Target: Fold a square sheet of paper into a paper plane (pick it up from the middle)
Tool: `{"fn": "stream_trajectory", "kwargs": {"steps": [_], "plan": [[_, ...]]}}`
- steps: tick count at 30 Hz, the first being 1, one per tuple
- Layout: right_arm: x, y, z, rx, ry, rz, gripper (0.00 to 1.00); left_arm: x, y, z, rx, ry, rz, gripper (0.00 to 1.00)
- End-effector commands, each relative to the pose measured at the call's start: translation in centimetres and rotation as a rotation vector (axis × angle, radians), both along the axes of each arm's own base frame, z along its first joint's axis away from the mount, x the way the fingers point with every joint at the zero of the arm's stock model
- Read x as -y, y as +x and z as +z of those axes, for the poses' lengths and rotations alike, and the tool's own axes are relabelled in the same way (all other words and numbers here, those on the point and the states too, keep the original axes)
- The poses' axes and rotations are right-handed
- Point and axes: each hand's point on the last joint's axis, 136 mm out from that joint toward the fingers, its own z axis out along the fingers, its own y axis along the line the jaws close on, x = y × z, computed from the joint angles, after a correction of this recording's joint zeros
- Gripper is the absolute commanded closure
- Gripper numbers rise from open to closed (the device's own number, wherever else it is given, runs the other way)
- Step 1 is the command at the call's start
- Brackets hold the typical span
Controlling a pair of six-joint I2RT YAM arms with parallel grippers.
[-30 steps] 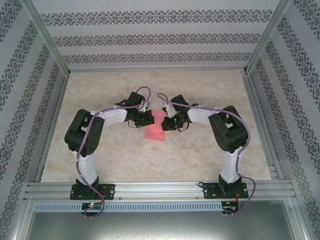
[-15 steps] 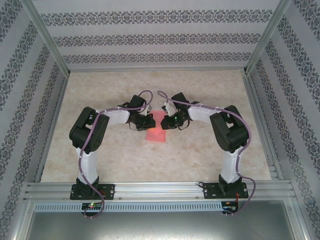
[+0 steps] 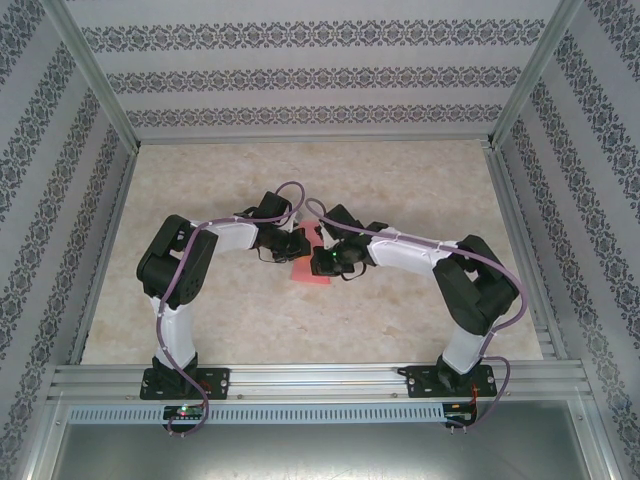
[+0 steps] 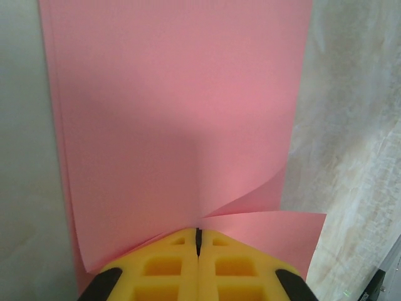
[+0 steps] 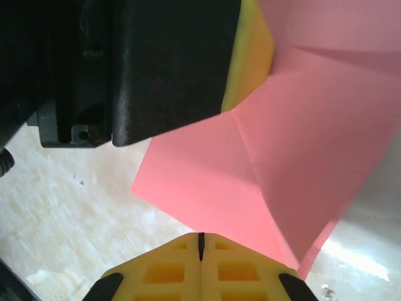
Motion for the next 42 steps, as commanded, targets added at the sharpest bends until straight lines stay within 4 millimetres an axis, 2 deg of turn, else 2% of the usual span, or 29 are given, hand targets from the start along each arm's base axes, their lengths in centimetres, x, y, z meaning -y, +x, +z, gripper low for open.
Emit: {"fn": "stream_trajectory", "kwargs": {"steps": [1,10,19,29,42], "plan": [[0.6,0.8,-0.8,-0.006,-0.063,-0.086,1.0,-3.1,-3.8,-5.4,-0.159,0.187,0.038,0.98],[-0.7,1.8,-2.5,-0.02,-0.104,-0.102,1.0,-2.8,-3.9,-5.4,-0.157,0.169,0.033,0.98],[-0.1,2.6,-3.8,-0.023,-0.148,-0.128,1.0,-3.0,-4.0,-5.7,-0.164,0.179,0.037,0.99],[1.8,1.2,-4.7,-0.08,-0.203,-0.098,1.0,-3.8,-4.4,-6.3,-0.188,0.221,0.049,1.0],[4.2,-1.8,-5.2,-0.131,-0.229,-0.08,1.0,-5.5,-5.0,-7.3,-0.219,0.262,0.076,1.0]]}}
